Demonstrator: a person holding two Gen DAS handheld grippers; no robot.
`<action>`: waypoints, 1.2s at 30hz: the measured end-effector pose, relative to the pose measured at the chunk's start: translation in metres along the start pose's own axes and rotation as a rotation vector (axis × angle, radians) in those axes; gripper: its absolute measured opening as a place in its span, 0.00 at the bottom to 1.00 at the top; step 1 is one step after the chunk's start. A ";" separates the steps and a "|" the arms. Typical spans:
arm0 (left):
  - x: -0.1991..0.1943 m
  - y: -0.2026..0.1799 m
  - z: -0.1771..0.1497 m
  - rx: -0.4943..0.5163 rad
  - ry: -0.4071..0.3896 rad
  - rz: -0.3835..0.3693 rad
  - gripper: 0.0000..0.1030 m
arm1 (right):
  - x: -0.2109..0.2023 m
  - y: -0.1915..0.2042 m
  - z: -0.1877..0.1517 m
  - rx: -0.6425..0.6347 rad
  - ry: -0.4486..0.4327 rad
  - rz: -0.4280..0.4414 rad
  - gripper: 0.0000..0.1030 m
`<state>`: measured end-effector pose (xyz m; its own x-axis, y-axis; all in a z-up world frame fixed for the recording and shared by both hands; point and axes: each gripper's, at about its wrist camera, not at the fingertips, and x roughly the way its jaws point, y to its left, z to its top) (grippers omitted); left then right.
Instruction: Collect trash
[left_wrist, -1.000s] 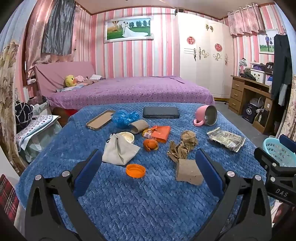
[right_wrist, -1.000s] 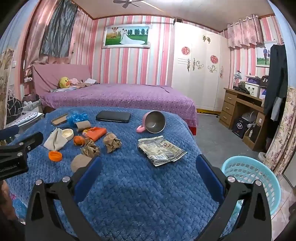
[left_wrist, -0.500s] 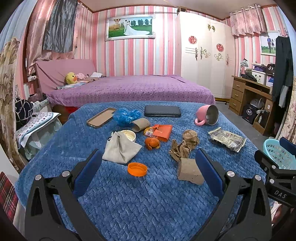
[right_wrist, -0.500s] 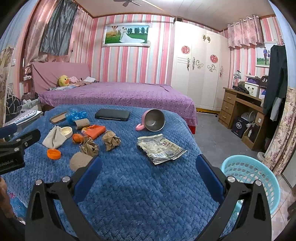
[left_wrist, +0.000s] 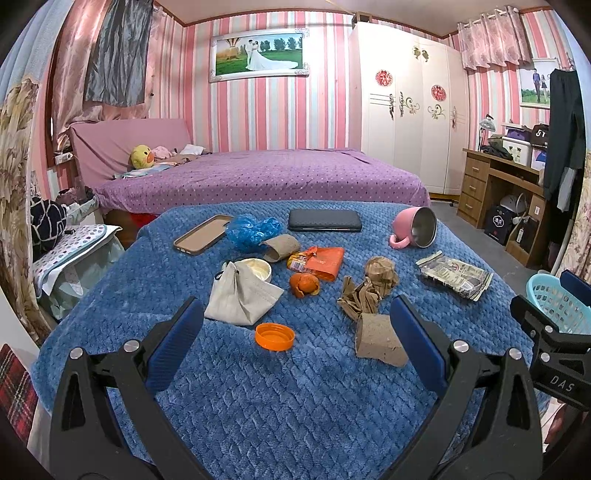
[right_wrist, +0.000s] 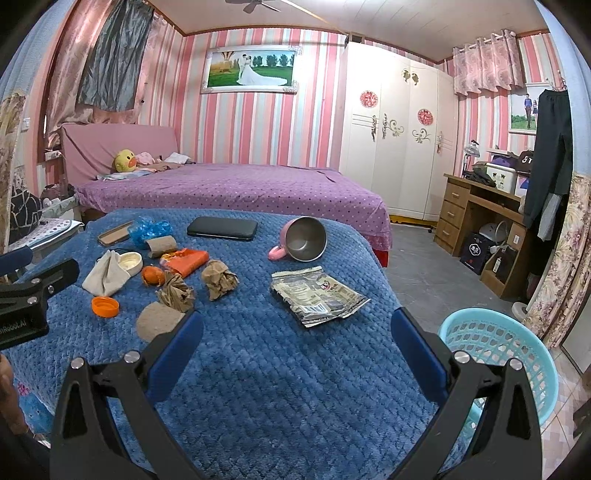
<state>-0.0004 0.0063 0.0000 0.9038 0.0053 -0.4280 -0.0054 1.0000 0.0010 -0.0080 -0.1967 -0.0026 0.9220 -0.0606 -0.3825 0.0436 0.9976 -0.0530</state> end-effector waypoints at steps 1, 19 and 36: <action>0.000 0.000 0.000 0.000 0.000 0.000 0.95 | 0.000 -0.001 0.000 0.001 0.000 -0.001 0.96; 0.001 0.004 -0.002 0.000 0.005 0.002 0.95 | 0.002 -0.004 -0.001 0.004 0.001 -0.017 0.96; 0.001 0.004 -0.002 0.004 0.005 0.004 0.95 | 0.003 -0.006 -0.003 0.008 0.004 -0.019 0.96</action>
<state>-0.0001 0.0101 -0.0028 0.9016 0.0089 -0.4325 -0.0070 1.0000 0.0060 -0.0070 -0.2032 -0.0058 0.9196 -0.0794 -0.3849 0.0638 0.9965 -0.0532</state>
